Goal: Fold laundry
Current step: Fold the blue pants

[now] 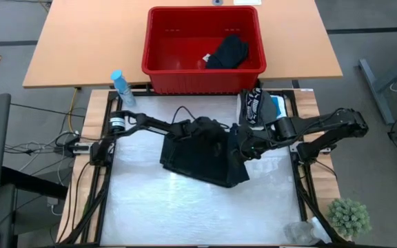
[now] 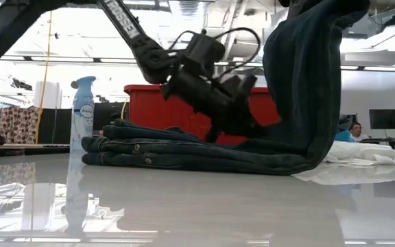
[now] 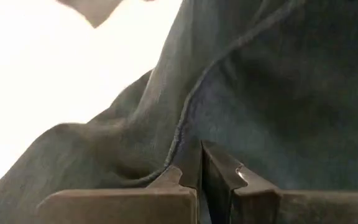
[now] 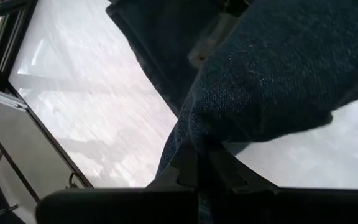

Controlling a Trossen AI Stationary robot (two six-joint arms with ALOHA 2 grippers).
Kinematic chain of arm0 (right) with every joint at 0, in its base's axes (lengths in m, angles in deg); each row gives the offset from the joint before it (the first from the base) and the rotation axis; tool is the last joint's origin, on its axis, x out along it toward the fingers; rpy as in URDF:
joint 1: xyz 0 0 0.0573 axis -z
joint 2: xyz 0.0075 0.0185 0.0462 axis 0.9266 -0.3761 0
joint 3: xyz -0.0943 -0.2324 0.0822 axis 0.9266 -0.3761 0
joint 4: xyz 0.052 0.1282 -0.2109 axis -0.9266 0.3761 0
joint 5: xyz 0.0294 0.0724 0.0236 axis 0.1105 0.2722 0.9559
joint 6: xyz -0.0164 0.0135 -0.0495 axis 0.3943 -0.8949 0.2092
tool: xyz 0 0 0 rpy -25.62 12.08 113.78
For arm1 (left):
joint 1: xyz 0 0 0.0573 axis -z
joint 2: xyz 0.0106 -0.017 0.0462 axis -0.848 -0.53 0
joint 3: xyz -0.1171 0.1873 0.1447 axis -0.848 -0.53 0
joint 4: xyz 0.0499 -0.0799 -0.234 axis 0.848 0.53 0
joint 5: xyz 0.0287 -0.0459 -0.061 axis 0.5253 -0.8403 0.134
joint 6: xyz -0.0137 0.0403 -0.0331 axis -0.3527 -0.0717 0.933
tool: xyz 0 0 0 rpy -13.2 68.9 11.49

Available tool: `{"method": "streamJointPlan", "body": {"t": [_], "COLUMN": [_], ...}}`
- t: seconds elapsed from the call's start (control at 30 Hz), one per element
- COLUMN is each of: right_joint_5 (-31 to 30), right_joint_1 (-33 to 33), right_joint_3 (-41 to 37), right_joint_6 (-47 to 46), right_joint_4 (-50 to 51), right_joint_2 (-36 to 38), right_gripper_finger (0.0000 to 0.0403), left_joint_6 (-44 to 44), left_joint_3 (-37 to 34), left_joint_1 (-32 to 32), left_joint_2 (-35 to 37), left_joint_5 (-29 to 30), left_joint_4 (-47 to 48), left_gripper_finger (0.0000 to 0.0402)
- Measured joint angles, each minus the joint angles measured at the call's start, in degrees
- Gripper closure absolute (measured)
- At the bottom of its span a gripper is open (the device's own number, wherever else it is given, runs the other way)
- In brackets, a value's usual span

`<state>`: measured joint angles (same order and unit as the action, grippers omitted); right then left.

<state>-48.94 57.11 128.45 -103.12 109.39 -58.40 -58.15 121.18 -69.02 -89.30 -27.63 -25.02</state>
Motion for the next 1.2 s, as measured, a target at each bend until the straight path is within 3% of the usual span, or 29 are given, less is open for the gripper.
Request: {"method": "streamJointPlan", "body": {"t": [0.13,0.33,0.43,0.57,0.7,0.9,1.03,1.2], "right_joint_5": [-0.02,-0.13,-0.64,-1.00,-2.14,-2.89,-2.21,-2.84], "right_joint_1": [-0.16,-0.54,-0.99,-1.86,-2.95,-4.28,-4.96,-5.39], "right_joint_3": [0.06,0.06,0.06,0.06,0.13,0.13,0.13,0.13], "right_joint_6": [-1.13,-1.41,-2.16,-2.79,-3.18,-3.88,-3.86,-4.56], "right_joint_4": [-0.01,1.10,1.78,2.39,2.68,4.12,4.06,4.66], "right_joint_2": [-0.01,-0.01,-0.01,-0.01,-0.03,-0.02,-0.03,-0.02], "right_gripper_finger": [0.0373,0.0373,0.0373,0.0373,0.0373,0.0373,0.0373,0.0373], "left_joint_6": [-0.84,-1.41,-1.74,-3.20,-8.21,-16.28,-15.62,-12.86], "left_joint_3": [6.35,14.54,17.53,21.04,23.69,28.21,29.94,30.07], "left_joint_1": [-0.59,-1.71,-2.89,-4.86,-6.11,-7.90,-9.68,-9.99], "left_joint_2": [-3.98,-7.18,-6.70,-4.58,-1.70,0.01,0.01,0.09], "left_joint_5": [-2.03,4.63,9.38,8.81,9.42,16.17,14.93,3.40], "left_joint_4": [3.82,11.75,14.97,24.52,34.33,48.41,55.57,58.07], "left_gripper_finger": [0.0402,0.0402,0.0402,0.0402,0.0402,0.0402,0.0401,0.0401]}}
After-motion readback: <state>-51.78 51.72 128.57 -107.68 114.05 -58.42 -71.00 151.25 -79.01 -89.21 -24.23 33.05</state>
